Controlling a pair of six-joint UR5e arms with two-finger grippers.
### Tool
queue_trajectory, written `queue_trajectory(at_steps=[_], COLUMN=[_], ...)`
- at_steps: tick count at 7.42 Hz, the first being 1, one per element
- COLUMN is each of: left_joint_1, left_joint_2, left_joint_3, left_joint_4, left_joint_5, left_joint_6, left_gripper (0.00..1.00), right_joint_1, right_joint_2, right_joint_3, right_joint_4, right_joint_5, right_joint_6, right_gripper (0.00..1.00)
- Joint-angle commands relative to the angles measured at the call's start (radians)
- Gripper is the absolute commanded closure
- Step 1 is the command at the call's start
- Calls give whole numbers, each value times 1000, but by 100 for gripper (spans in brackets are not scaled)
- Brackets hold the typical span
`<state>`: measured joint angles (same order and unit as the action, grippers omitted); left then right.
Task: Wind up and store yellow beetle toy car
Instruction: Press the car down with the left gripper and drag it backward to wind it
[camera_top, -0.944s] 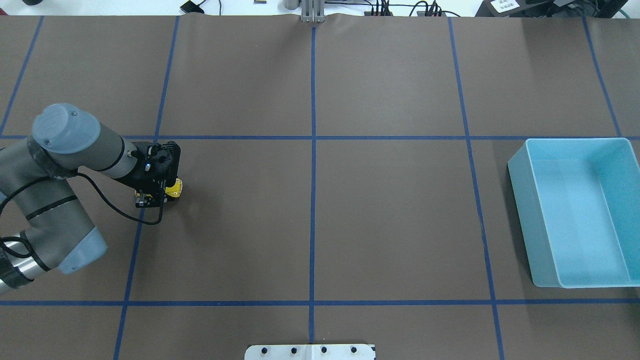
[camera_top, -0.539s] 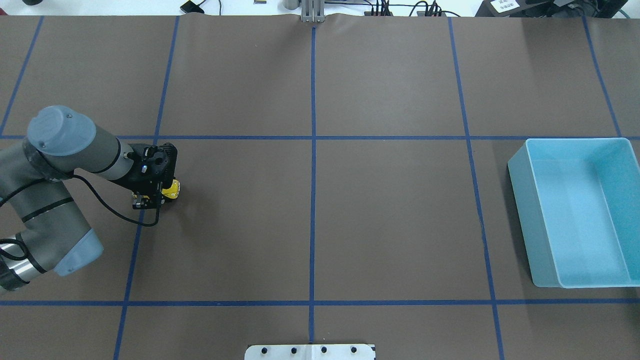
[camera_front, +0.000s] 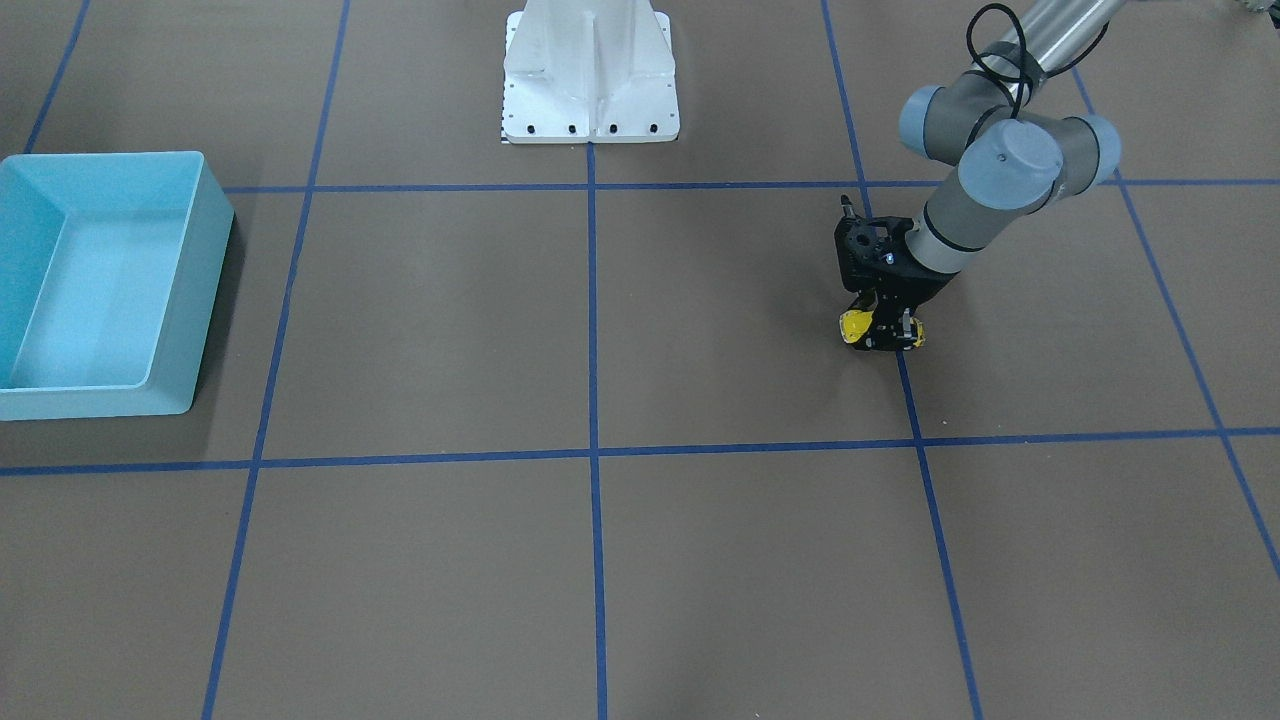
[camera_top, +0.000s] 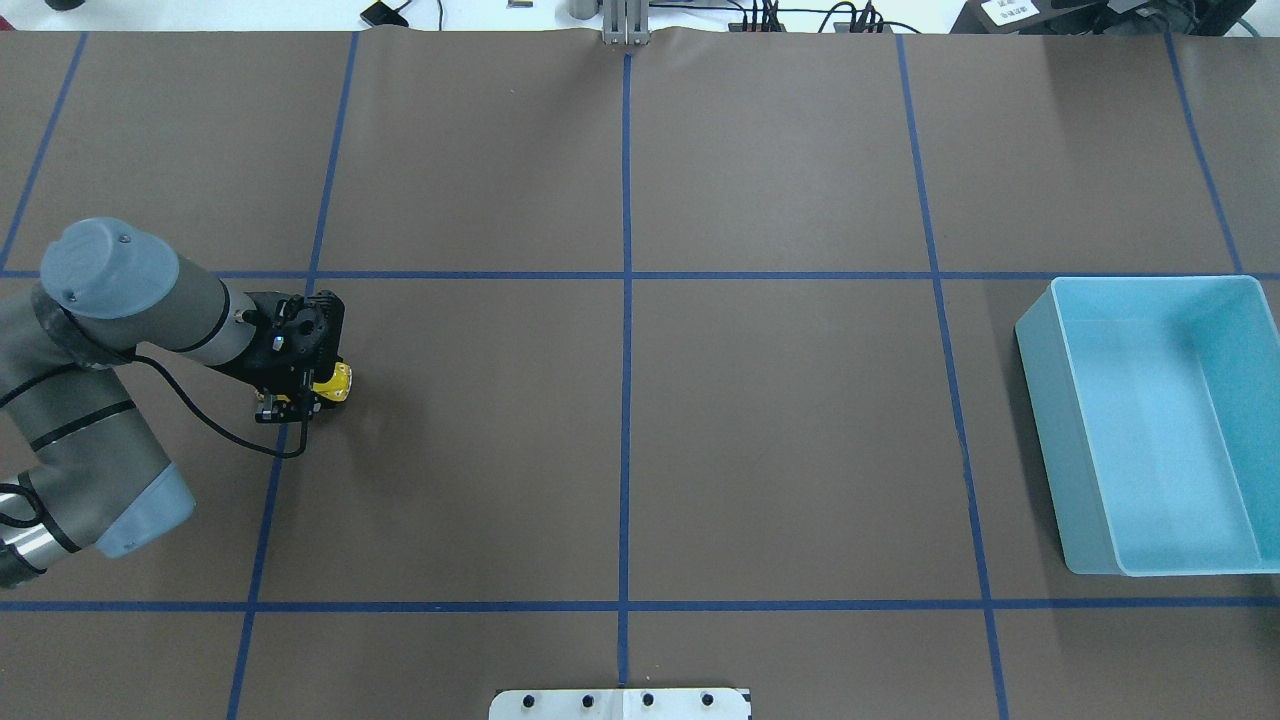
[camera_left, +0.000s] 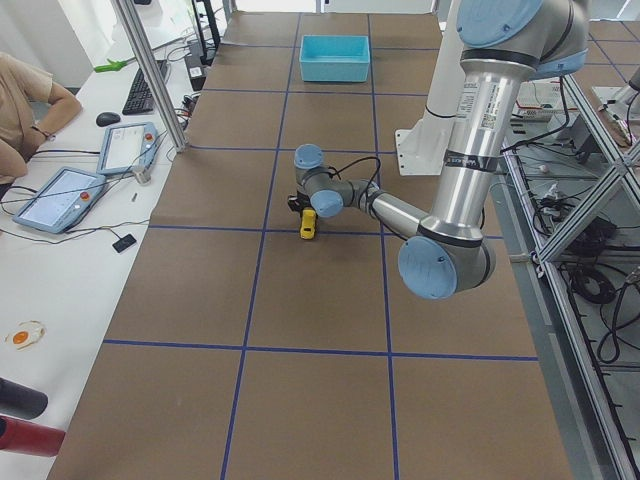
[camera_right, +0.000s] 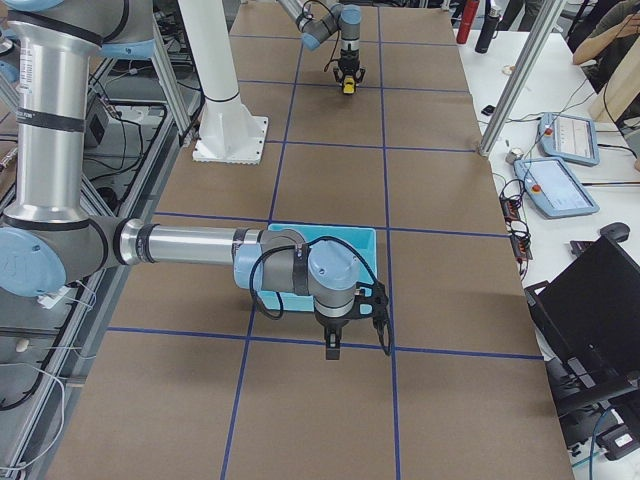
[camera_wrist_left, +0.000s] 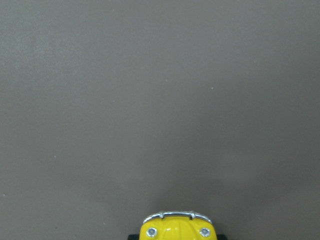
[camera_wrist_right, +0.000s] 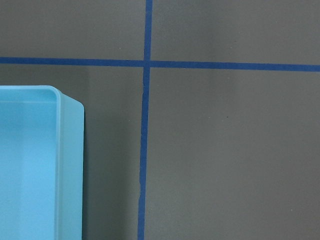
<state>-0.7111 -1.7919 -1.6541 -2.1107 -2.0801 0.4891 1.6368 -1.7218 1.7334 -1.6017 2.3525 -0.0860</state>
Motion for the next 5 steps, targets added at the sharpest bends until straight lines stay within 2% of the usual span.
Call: queue_trajectory(at_steps=[1, 5], left_joint_1=[-1, -1], left_joint_2=[26, 55], left_joint_3=[-4, -6], left_joint_4=[-25, -52], left_joint_5=[-2, -23], left_joint_6=[2, 3], left_gripper=[50, 50], right_joint_1=[0, -6], right_joint_2=[-1, 4], right_joint_3=[1, 3], right_joint_4=[-1, 0], right_joint_5=[1, -2], right_joint_6=[6, -6], right_gripper=[0, 0])
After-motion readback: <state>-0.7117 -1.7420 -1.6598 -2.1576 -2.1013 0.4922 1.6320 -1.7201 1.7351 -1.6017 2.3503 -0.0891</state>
